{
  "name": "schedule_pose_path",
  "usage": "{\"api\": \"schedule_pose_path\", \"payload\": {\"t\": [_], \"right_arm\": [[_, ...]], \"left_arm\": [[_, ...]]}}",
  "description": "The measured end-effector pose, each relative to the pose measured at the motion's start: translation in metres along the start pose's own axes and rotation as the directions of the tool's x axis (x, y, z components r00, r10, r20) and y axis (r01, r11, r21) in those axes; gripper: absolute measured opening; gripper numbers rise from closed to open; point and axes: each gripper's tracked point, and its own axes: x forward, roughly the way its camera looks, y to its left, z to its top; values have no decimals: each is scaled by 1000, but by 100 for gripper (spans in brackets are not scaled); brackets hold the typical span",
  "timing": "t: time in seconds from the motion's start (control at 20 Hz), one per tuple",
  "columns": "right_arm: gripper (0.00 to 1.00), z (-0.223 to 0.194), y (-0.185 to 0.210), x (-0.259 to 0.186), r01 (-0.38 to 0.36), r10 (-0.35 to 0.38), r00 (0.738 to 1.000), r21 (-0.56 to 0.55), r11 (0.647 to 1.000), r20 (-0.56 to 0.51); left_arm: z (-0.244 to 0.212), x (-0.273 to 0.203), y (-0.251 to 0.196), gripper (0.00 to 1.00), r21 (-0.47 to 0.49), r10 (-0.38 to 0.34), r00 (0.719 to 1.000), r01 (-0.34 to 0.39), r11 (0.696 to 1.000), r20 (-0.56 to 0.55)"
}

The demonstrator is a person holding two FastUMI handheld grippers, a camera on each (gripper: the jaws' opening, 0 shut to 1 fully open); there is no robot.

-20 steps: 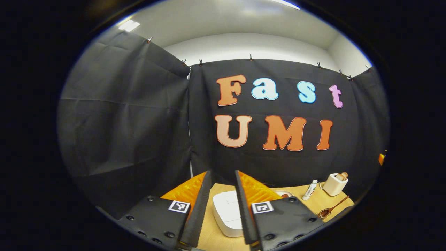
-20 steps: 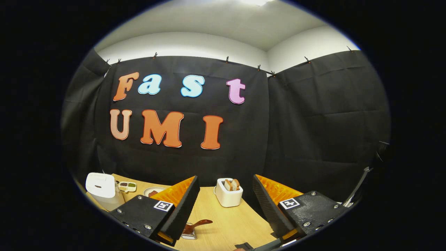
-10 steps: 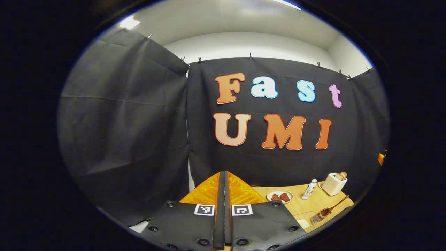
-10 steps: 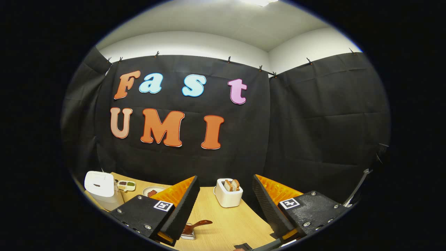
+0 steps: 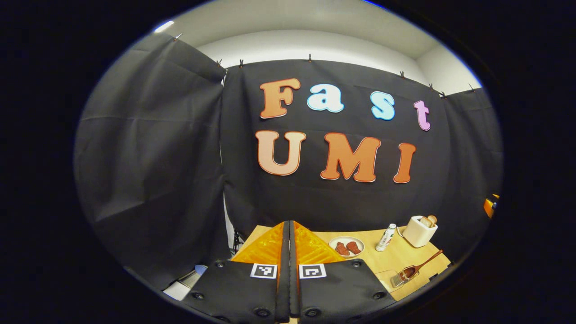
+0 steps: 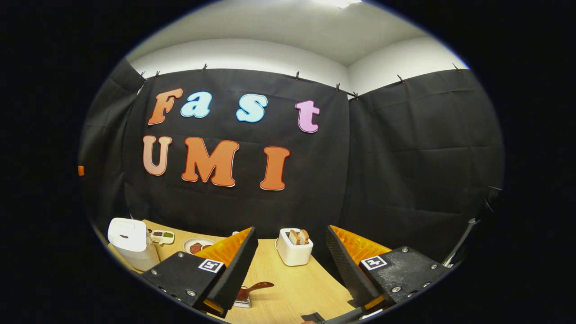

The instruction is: Close the left gripper, press the button to open the rice cooker; take a wooden spoon from the chopstick holder with the right hand, scoop a spoonful of rice and pour it into the rice cooker, then put the wooden spoon back into the chopstick holder.

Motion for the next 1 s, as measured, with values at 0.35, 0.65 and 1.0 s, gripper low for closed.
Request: {"api": "schedule_pose_path", "payload": {"t": [0.35,0.65,1.0], "right_arm": [[94,-20,-11,-5,18,-19,999,-8,1000,-40],[94,-39,-41,-9,79,-79,994,-4,997,-79],[94,-51,-79,-24,172,-172,980,-7,985,-104]], "left_arm": [[-66,53,-27,5,-41,-41,983,34,999,-180],[-135,95,-40,4,-67,-58,946,39,997,-318],[-193,129,-42,5,-65,-55,894,29,997,-445]]}}
